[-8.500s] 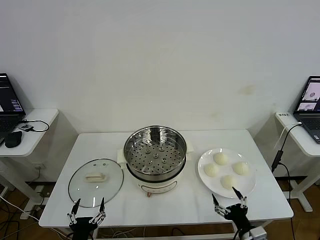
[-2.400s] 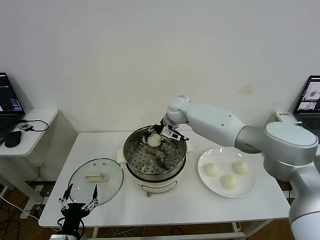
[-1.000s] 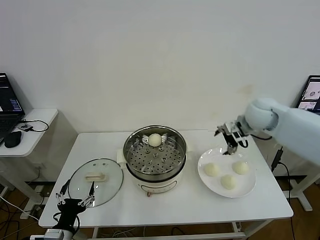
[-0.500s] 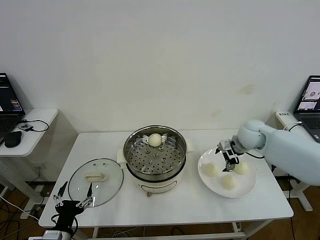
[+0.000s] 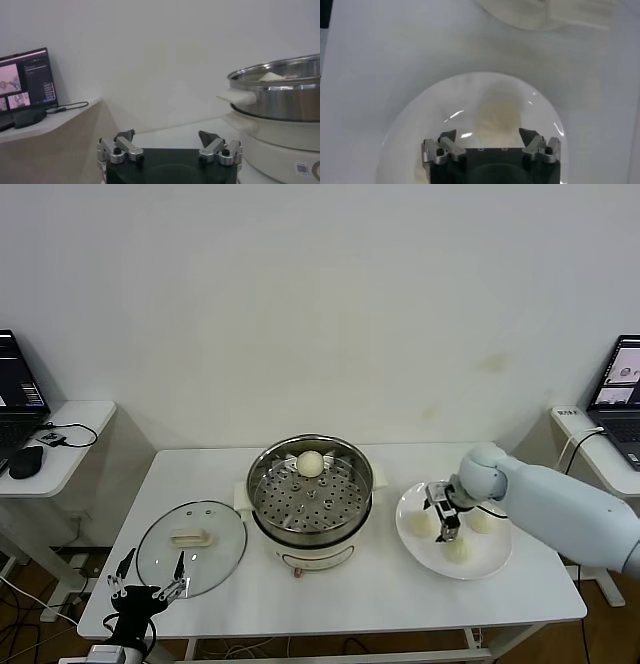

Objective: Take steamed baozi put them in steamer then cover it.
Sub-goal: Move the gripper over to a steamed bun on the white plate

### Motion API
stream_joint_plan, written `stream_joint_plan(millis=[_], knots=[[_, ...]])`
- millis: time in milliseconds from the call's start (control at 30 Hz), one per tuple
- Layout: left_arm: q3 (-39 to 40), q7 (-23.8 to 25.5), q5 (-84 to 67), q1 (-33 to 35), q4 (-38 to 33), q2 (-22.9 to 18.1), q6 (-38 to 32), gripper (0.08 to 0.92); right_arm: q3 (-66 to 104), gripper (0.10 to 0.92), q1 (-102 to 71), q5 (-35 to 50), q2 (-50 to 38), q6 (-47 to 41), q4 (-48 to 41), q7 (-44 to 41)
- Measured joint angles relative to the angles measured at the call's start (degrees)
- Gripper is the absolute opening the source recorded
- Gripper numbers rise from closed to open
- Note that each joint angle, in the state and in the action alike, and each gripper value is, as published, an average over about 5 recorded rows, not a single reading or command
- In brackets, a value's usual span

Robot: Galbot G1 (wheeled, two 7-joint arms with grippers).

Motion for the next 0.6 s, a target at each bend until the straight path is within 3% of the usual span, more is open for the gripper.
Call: stream_joint_plan(millis=[600], knots=[[0.21,0.01,0.24,-0.15,0.03,-0.29,-0.03,0.823,3.56,0.659,-3.02,-2.43,4.18,-0.03,-5.57,1.03]])
